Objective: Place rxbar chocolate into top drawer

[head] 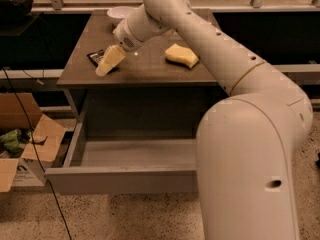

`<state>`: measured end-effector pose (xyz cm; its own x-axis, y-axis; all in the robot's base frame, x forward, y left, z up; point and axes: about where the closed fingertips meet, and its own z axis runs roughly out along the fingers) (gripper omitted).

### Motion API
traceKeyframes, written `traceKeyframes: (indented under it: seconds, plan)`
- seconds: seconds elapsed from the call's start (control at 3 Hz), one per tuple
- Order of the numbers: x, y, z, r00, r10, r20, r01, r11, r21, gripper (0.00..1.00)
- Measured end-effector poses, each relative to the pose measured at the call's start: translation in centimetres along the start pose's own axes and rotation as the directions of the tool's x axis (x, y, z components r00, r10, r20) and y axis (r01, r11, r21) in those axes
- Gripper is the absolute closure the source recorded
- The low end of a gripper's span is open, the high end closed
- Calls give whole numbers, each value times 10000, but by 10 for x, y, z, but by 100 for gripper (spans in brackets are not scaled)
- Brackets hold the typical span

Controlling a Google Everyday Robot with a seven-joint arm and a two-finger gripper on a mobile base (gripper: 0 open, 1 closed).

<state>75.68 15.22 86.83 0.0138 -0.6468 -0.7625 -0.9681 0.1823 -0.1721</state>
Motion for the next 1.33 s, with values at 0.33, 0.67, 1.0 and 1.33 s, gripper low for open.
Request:
traceKeyframes:
  seconds: [0.33,0.67,1.0,1.33]
  plan:
    - [11,-10,17,9992,392,-20,-393,9991,-168,0]
    - [19,-13,31,9977,676,-56,-678,9970,-385,0]
    - [24,-9,41,9959,885,-158,-894,9941,-622,0]
    - [26,-3,47,9948,964,-326,-987,9922,-767,19]
